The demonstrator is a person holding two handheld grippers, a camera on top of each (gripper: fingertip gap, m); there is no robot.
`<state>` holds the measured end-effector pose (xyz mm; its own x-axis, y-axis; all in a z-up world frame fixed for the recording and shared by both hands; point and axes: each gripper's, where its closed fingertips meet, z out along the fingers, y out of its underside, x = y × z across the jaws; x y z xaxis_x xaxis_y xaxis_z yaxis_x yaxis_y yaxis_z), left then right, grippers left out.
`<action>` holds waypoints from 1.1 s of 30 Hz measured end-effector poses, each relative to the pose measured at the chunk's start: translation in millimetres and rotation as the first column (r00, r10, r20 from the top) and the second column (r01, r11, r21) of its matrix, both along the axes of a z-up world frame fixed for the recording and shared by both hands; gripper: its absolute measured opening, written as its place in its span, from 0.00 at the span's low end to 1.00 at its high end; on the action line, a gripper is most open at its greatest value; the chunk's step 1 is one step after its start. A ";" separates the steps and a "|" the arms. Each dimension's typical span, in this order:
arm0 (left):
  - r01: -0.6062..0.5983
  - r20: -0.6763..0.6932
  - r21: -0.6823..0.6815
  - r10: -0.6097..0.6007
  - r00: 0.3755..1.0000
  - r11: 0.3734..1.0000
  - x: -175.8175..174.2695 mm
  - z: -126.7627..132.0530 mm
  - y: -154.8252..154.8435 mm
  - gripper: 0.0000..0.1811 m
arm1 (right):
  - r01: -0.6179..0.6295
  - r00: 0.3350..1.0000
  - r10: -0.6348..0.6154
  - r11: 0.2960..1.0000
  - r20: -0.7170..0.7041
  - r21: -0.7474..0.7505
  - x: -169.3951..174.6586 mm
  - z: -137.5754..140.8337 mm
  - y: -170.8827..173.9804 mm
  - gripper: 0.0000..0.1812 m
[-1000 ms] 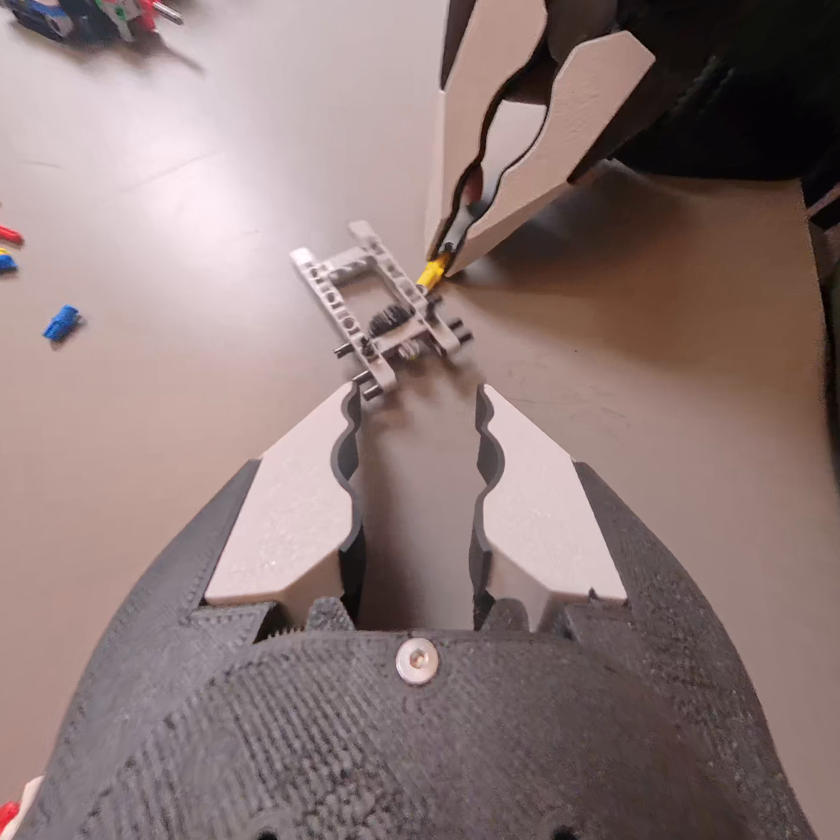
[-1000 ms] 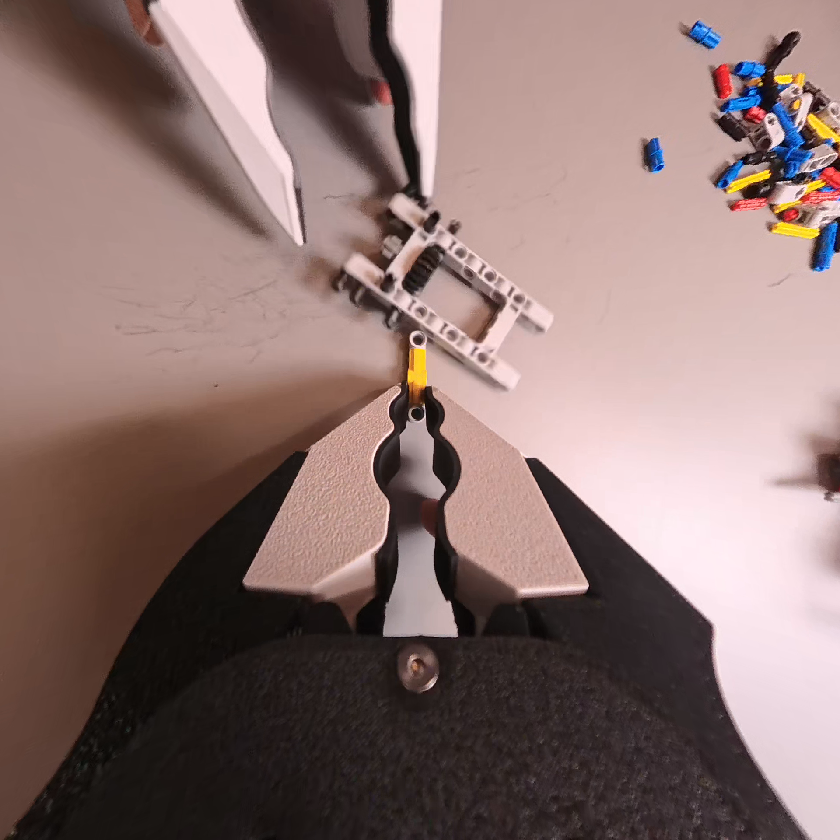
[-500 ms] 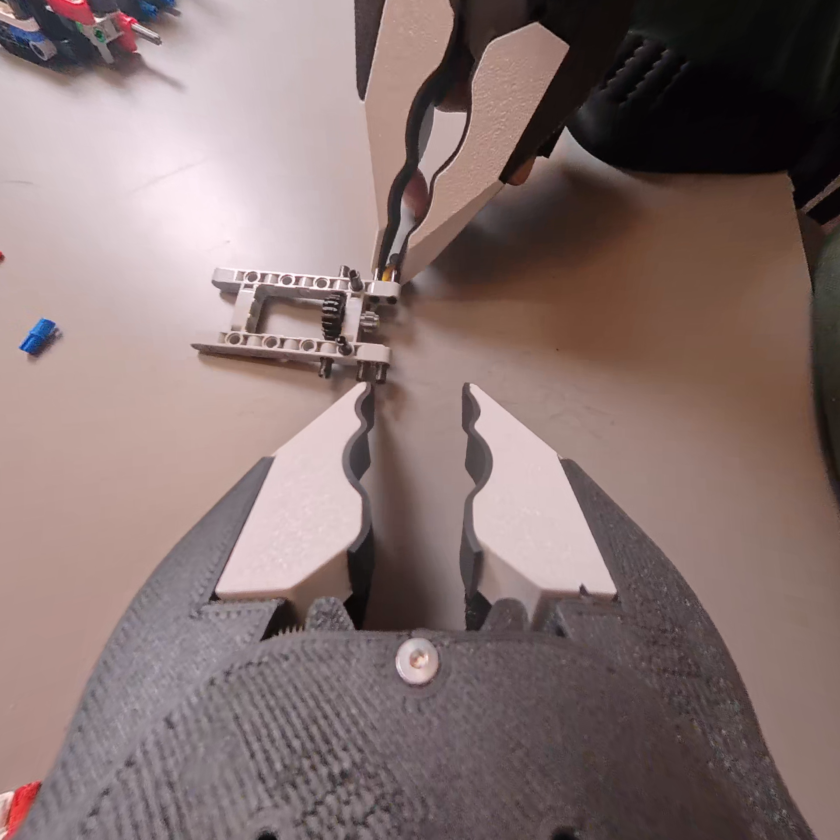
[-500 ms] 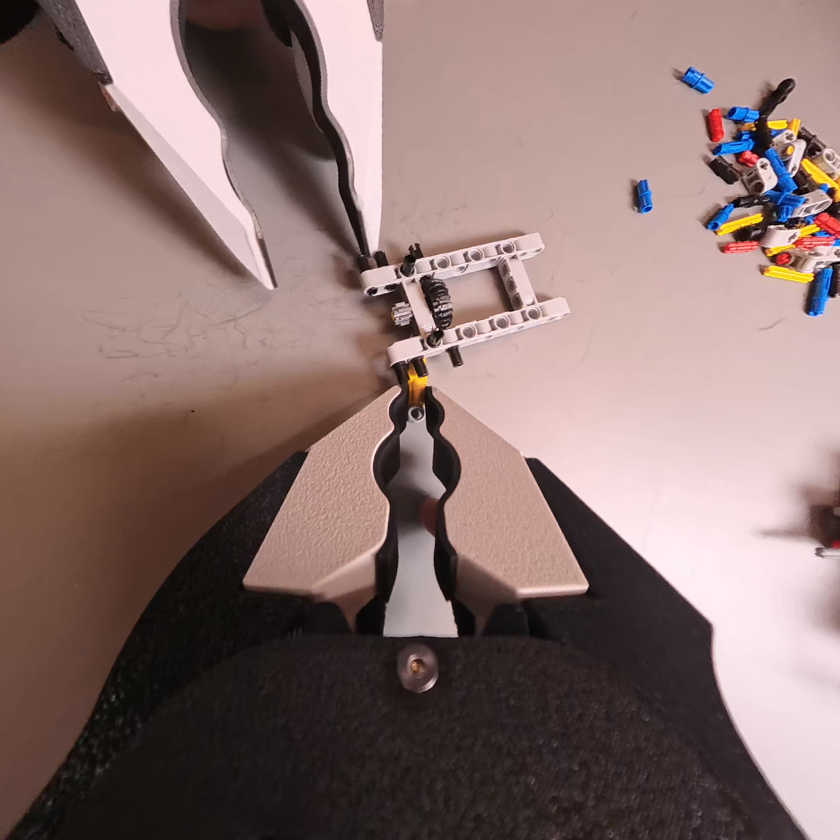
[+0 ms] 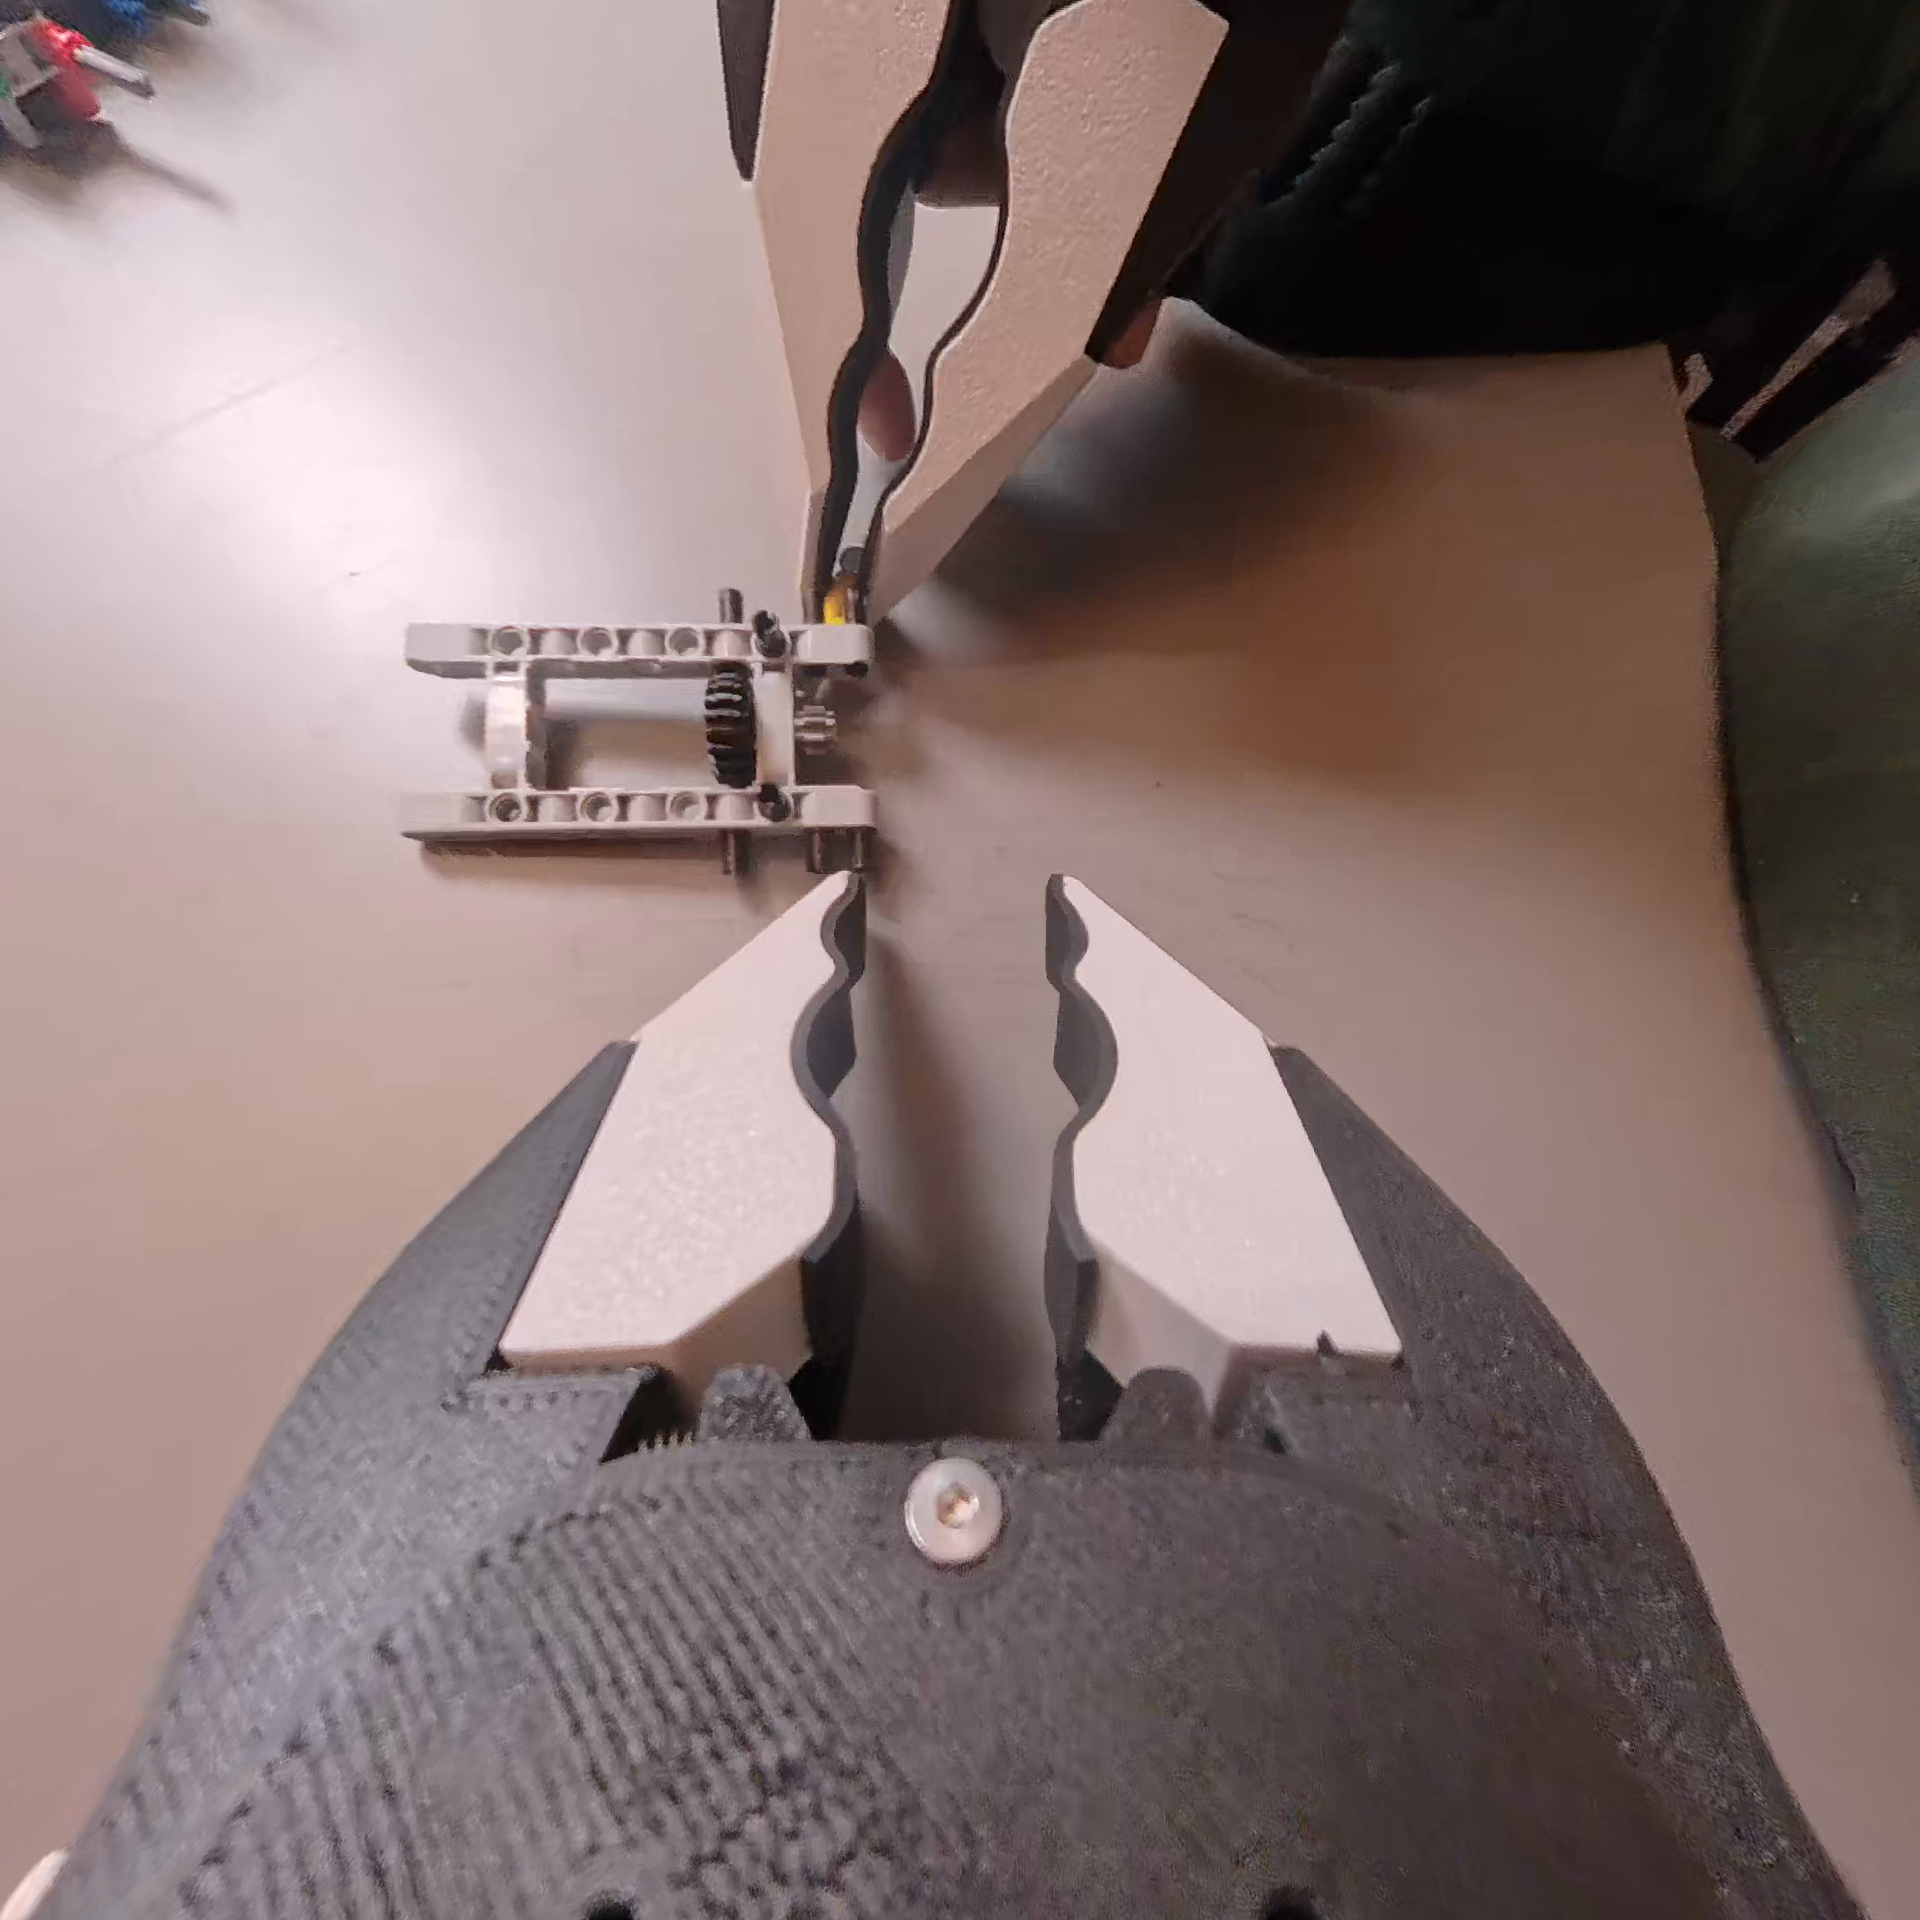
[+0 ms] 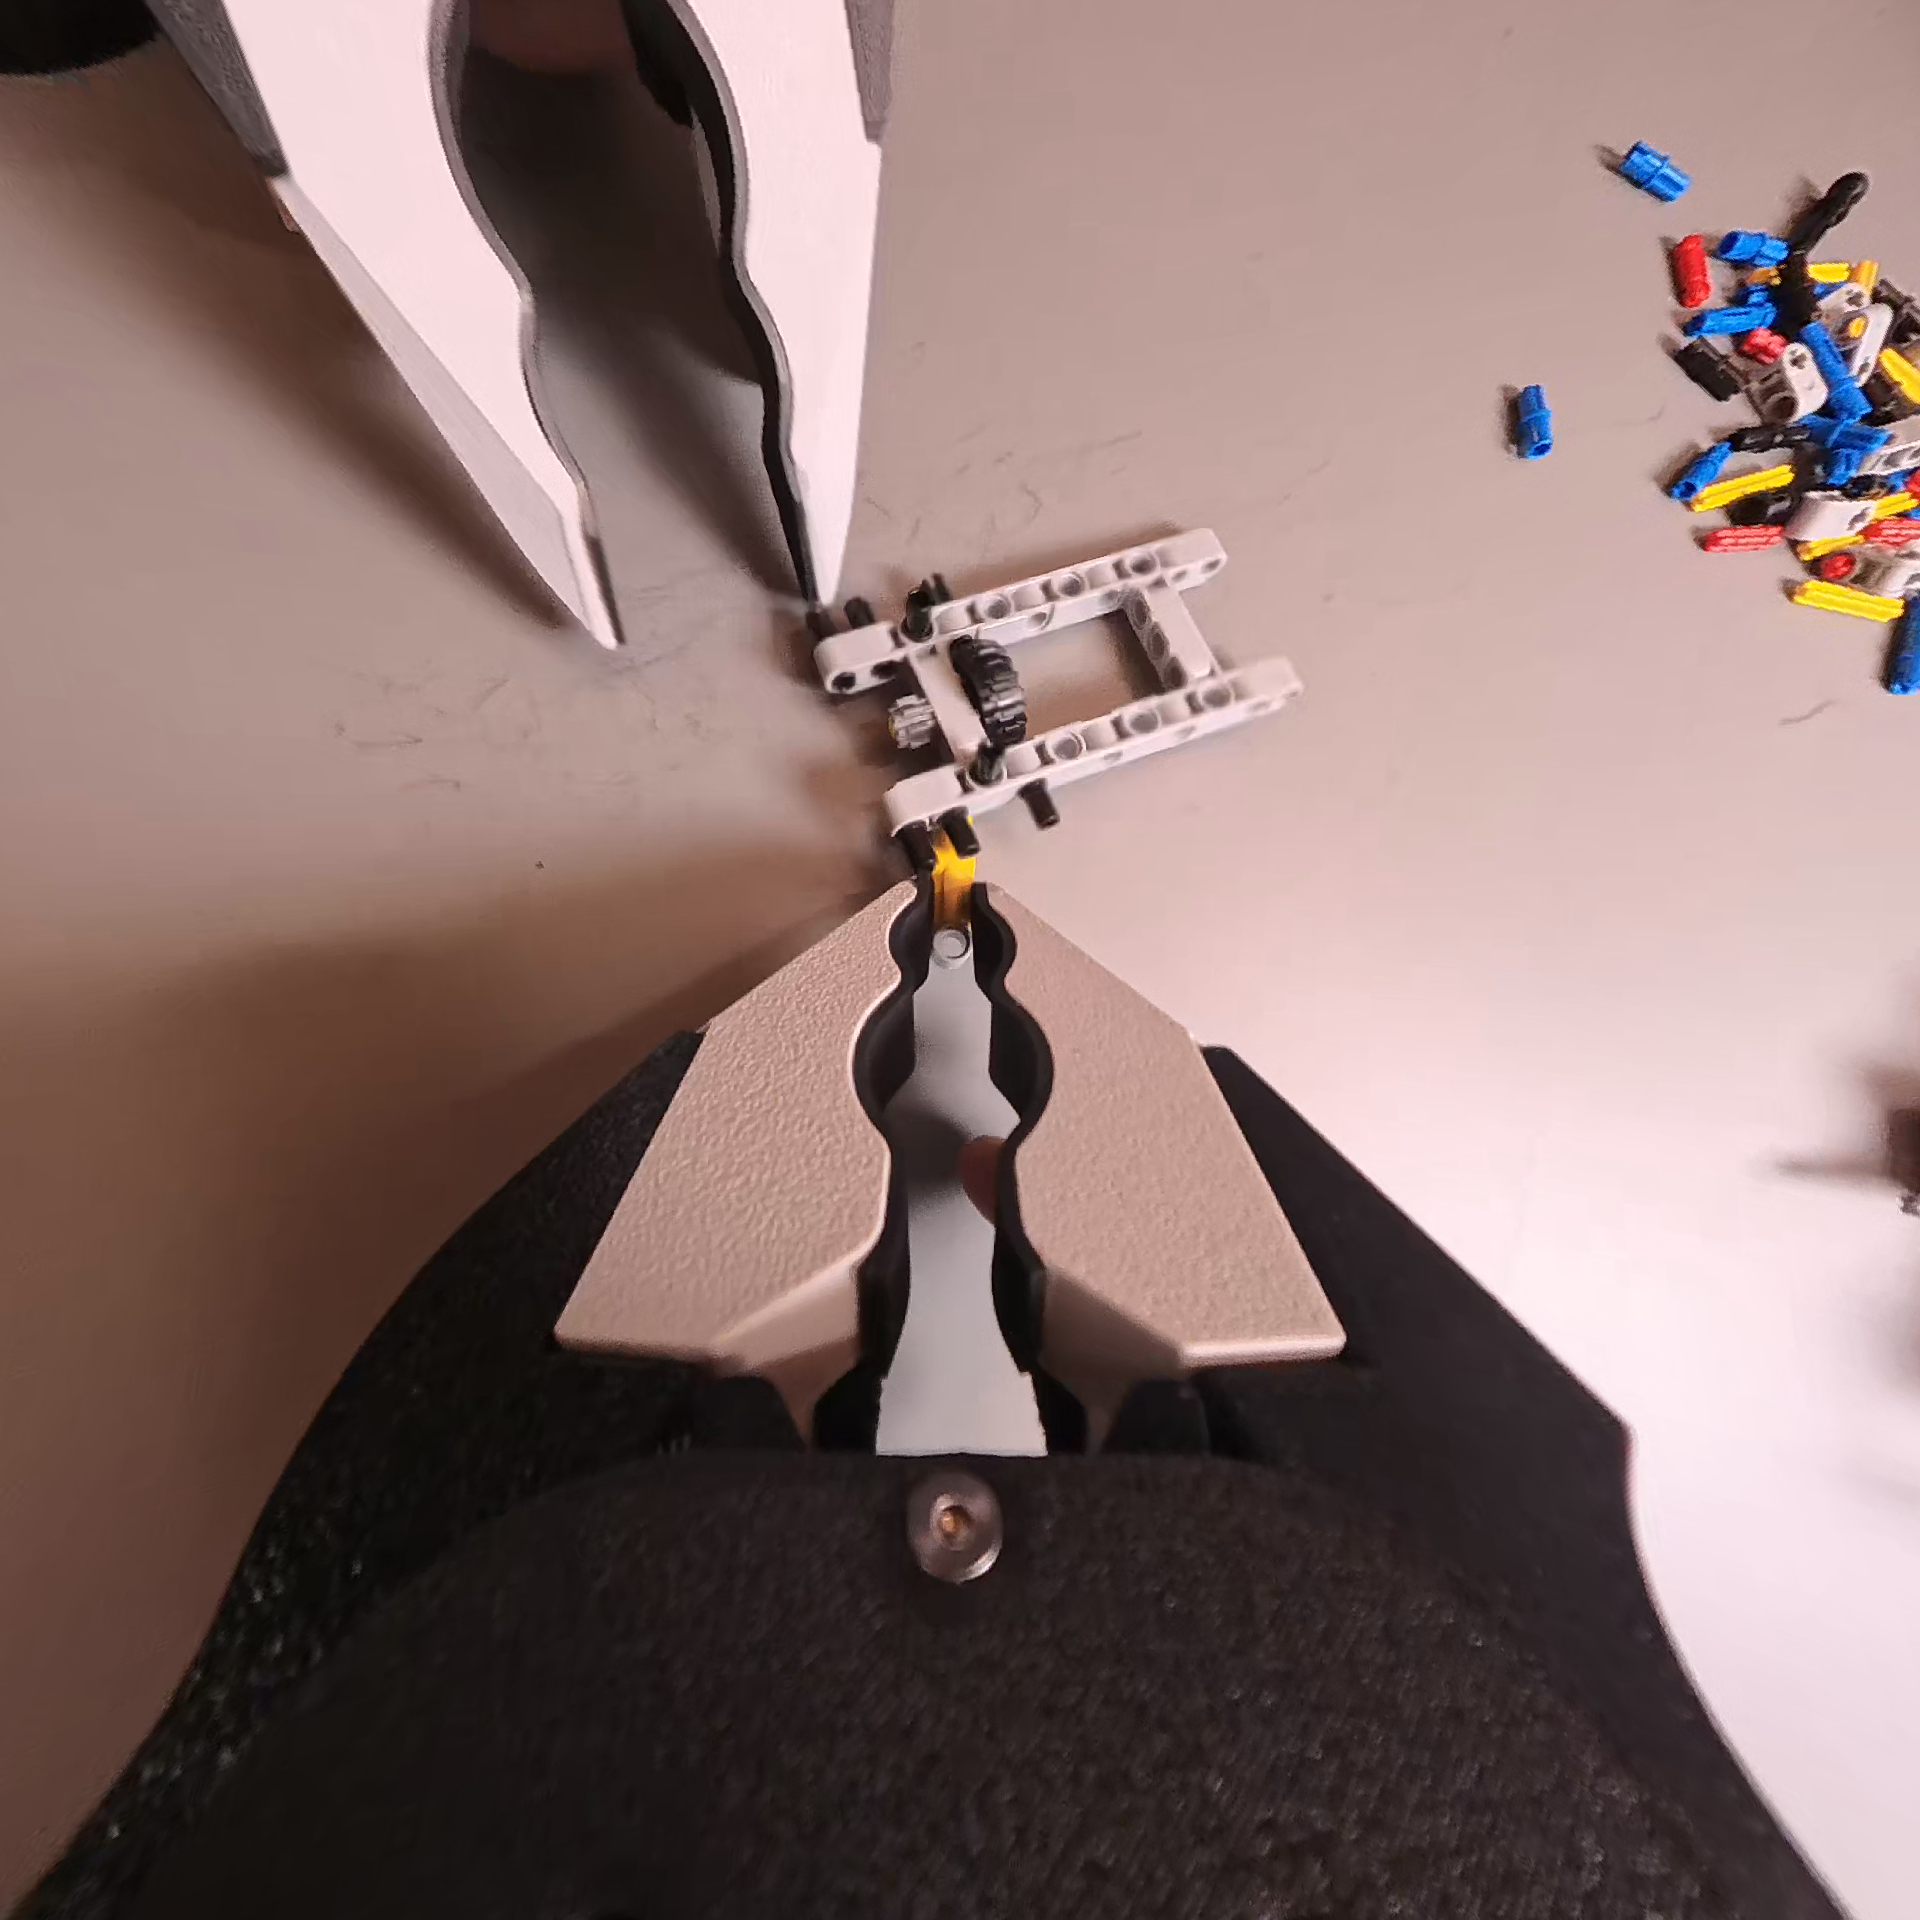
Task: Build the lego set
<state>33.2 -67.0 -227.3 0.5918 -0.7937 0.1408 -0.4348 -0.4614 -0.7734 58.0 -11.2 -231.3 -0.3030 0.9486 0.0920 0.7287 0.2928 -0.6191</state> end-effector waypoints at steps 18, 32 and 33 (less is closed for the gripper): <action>-0.095 0.083 0.085 0.088 0.993 0.992 -15.1 21.9 16.1 0.18 | -0.062 0.990 0.052 0.995 -0.133 -0.079 2.9 31.1 4.7 0.03; 0.022 0.143 0.157 -0.045 0.989 0.987 -1.5 48.1 39.4 0.13 | -0.250 0.964 0.243 0.966 -0.104 -0.062 -13.2 42.9 -15.2 0.03; 0.034 0.165 0.151 -0.059 0.985 0.988 1.0 47.9 38.2 0.13 | -0.242 0.965 0.234 0.968 -0.117 -0.060 -12.8 43.4 -13.8 0.03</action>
